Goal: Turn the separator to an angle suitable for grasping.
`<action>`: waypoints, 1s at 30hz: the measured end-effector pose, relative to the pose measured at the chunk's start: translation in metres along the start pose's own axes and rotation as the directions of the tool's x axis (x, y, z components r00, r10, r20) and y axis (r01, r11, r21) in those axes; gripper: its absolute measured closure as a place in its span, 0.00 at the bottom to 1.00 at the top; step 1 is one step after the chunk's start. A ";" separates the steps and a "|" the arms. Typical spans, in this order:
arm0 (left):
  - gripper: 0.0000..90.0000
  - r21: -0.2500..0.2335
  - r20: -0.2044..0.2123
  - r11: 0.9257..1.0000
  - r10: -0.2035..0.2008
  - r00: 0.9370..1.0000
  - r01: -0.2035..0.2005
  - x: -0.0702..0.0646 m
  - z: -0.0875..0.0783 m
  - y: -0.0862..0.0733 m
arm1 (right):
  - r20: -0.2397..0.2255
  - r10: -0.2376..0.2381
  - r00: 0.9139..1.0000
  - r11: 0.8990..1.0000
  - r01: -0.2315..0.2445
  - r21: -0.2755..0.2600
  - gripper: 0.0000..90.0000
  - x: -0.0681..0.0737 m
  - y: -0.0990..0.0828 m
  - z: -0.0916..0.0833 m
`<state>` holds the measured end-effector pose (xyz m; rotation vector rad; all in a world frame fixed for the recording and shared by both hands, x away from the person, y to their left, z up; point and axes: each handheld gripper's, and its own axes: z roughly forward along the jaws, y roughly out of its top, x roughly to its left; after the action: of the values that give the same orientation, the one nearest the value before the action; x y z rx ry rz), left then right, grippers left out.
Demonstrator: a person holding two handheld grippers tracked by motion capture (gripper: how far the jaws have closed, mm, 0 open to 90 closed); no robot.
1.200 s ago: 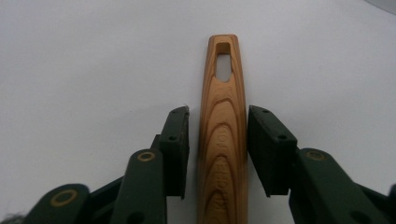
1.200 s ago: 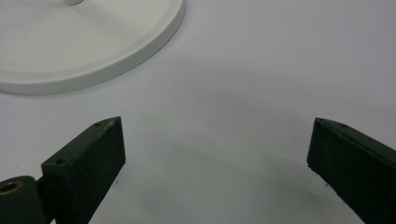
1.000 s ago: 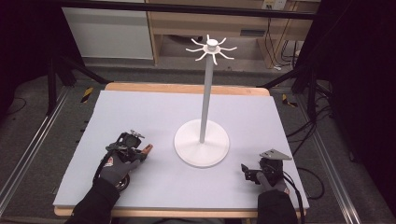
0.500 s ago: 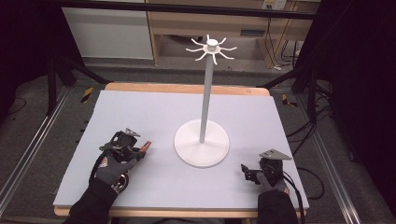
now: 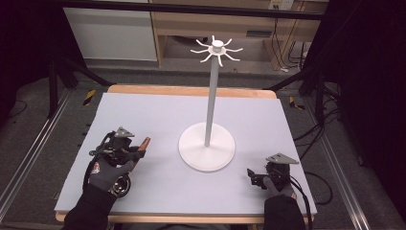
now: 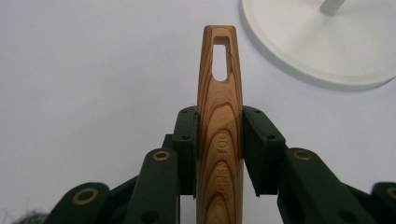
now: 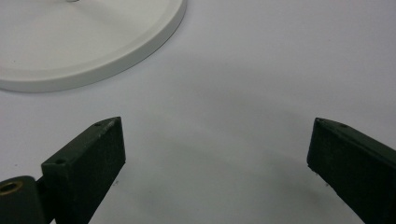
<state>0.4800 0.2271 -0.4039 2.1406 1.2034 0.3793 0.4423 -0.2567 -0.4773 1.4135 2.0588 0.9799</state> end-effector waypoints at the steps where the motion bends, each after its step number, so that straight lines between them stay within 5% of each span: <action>1: 0.75 -0.034 0.003 0.999 -0.001 1.000 0.001 -0.001 -0.009 0.002 | 0.000 0.000 1.000 1.000 0.000 0.000 0.05 0.000 0.000 0.000; 9: 0.75 -0.115 0.013 0.993 -0.004 1.000 0.006 -0.004 -0.031 0.006 | 0.001 0.000 1.000 1.000 0.000 -0.001 0.05 0.000 0.000 0.000; 16: 0.75 -0.197 0.010 0.980 -0.010 1.000 0.012 -0.008 -0.044 0.008 | 0.002 0.003 1.000 1.000 -0.003 -0.005 0.05 0.000 0.000 -0.001; 23: 0.75 -0.263 0.019 0.965 -0.010 1.000 0.015 -0.013 -0.054 0.009 | 0.004 0.003 1.000 1.000 -0.003 -0.005 0.05 0.000 0.000 -0.001; 30: 0.75 -0.350 0.032 0.937 0.000 0.999 0.012 -0.019 -0.066 0.009 | 0.005 0.008 1.000 1.000 -0.007 -0.019 0.05 -0.001 0.001 -0.001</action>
<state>0.4405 0.2338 -0.3468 1.8274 1.0357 0.5144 0.4420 -0.2576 -0.4759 1.4139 2.0371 0.9950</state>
